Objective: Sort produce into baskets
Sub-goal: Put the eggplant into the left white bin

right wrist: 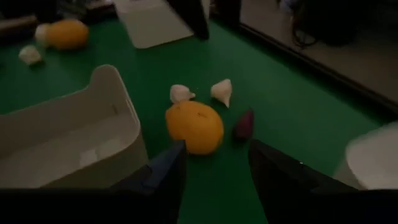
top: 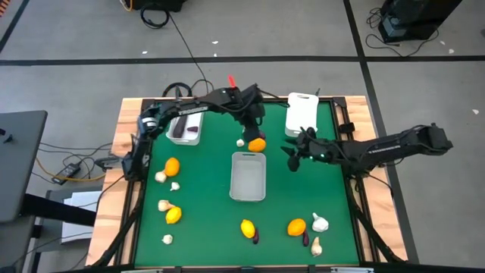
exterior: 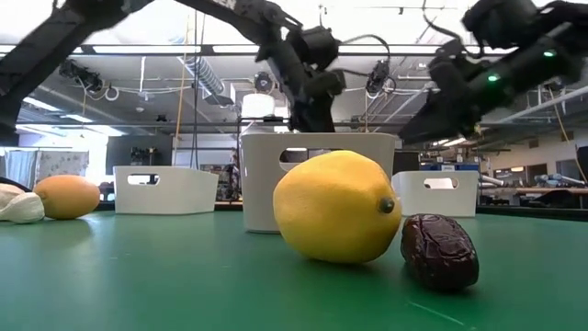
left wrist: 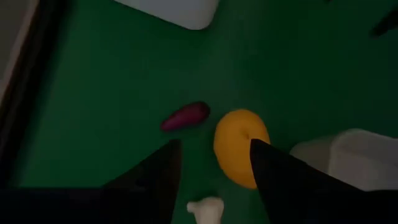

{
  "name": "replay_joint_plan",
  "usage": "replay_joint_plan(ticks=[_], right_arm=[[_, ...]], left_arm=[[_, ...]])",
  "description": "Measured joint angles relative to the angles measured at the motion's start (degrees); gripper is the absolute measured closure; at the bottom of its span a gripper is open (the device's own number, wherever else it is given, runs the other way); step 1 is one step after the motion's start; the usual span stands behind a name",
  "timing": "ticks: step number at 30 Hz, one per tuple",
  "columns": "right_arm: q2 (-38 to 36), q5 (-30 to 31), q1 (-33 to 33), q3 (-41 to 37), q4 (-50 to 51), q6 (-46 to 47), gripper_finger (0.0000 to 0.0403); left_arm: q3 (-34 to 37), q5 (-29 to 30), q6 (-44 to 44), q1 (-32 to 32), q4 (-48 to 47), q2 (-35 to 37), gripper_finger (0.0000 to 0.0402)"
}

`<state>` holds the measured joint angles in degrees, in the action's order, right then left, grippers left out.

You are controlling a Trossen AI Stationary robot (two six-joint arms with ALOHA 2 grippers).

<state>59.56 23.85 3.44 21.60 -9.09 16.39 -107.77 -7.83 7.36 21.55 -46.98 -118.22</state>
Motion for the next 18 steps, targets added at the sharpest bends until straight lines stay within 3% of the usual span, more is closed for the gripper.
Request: replay_joint_plan(ticks=[4,9,12,18], right_arm=[[5.59,-5.65,4.52,6.47,0.75,-8.39,0.0218],[13.50,-10.82,11.76,16.16,9.59,-17.94,0.0218],[19.18,-17.25,16.17,21.11,14.53,-23.68,0.0218],[28.61,-24.60,20.83,29.20,23.58,-33.92,0.0218]], left_arm=[[9.50,0.96,-0.35,0.56,6.76,8.43,0.0205],[24.60,1.96,-1.81,1.60,17.68,19.26,0.0205],[34.09,2.01,-2.77,1.83,24.65,24.62,0.0205],[48.32,1.94,-4.82,1.31,36.34,29.62,0.0205]])
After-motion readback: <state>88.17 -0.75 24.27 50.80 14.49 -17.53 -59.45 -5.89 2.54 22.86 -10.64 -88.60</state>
